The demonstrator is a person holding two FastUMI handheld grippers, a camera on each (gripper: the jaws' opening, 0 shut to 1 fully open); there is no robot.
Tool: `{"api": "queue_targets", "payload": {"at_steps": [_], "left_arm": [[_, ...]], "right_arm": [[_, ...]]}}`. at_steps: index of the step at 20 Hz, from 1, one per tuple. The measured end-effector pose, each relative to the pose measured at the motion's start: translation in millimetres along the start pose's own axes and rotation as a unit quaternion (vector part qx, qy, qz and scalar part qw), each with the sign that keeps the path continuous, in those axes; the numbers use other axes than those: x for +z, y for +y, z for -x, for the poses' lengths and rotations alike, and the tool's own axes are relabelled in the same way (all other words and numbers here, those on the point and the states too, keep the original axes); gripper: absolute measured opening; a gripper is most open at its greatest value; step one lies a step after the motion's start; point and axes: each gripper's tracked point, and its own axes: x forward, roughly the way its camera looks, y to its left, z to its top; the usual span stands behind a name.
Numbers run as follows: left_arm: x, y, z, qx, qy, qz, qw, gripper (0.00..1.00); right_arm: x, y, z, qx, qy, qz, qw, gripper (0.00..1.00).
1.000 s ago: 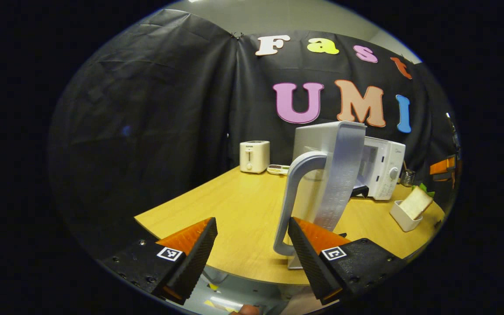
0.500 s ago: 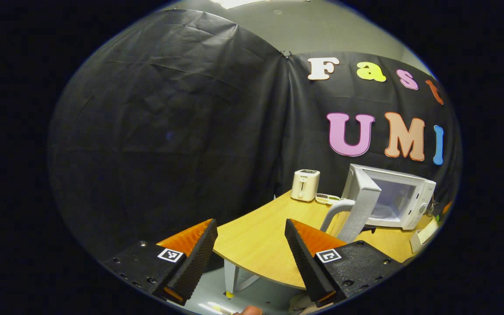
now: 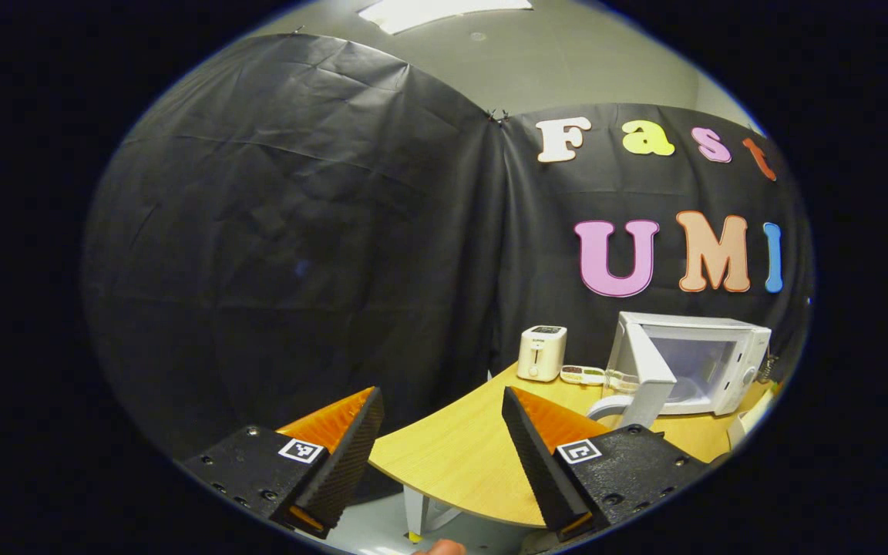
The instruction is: Open the microwave oven with the left hand, put the food in, and close the microwave oven.
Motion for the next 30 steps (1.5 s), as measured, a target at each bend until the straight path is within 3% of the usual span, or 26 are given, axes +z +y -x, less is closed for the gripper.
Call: {"api": "queue_targets", "payload": {"at_steps": [1, 2, 5, 6, 7, 8, 11, 12, 13, 14, 15, 16, 24, 25, 26, 30], "left_arm": [[2.0, -5.8, -3.3, -0.005, -0.005, 0.003, 1.0, 0.94], [4.6, -11.7, -6.0, -0.012, -0.008, 0.007, 1.0, 0.94], [11.8, -26.3, -15.9, -0.02, -0.014, 0.014, 1.0, 0.94], [12.3, -27.4, -21.1, -0.016, -0.018, 0.012, 1.0, 0.94], [14.9, -27.4, -23.2, -0.013, -0.023, 0.015, 1.0, 0.9], [15.6, -27.6, -26.5, -0.01, -0.027, 0.021, 0.999, 0.94], [12.6, -34.0, -34.4, -0.013, -0.034, 0.03, 0.999, 0.9], [10.3, -37.6, -35.4, -0.016, -0.033, 0.031, 0.999, 0.95], [9.6, -39.6, -36.7, -0.02, -0.034, 0.032, 0.999, 0.9], [9.1, -41.9, -38.4, -0.022, -0.036, 0.035, 0.999, 0.95], [7.1, -42.9, -40.8, -0.023, -0.032, 0.036, 0.999, 0.9], [6.6, -42.7, -40.8, -0.022, -0.032, 0.037, 0.999, 0.95], [5.9, -46.9, -44.2, -0.023, -0.029, 0.028, 0.999, 0.95], [6.6, -48.1, -43.7, -0.023, -0.031, 0.028, 0.999, 0.95], [7.7, -47.3, -42.9, -0.022, -0.033, 0.028, 0.999, 0.95], [7.8, -37.1, -38.5, -0.014, -0.038, 0.011, 0.999, 0.95]], "right_arm": [[-1.6, -1.9, -5.2, -0.001, 0.006, -0.007, 1.0, 0.98], [-1.9, -1.1, -9.2, 0.001, 0.01, -0.014, 1.0, 0.89], [0.7, 2.8, -14.4, 0.012, 0.013, -0.029, 0.999, 0.88], [3.1, 2.0, -16.4, 0.009, 0.013, -0.035, 0.999, 0.75], [1.9, -0.6, -20.9, 0.008, 0.016, -0.036, 0.999, 0.74], [-0.8, -2.4, -24.2, 0.005, 0.023, -0.036, 0.999, 0.6], [-8.0, 1.6, -26.7, 0.015, 0.038, -0.048, 0.998, 0.57], [-8.3, 3.1, -28.7, 0.016, 0.038, -0.045, 0.998, 0.54], [-3.5, 0.4, -28.4, 0.017, 0.032, -0.044, 0.998, 0.42], [-4.9, 2.7, -28.0, 0.012, 0.026, -0.042, 0.999, 0.37], [-4.9, 3.2, -27.4, 0.01, 0.019, -0.037, 0.999, 0.43], [-5.0, 5.5, -25.8, 0.011, 0.014, -0.036, 0.999, 0.36], [12.9, 37.1, 5.1, 0.035, -0.075, -0.032, 0.996, 0.37], [14.9, 44.2, 8.4, 0.042, -0.091, -0.034, 0.994, 0.36], [15.9, 54.1, 10.1, 0.054, -0.107, -0.036, 0.992, 0.43], [10.0, 101.5, 11.4, 0.109, -0.153, -0.045, 0.981, 0.43]]}}
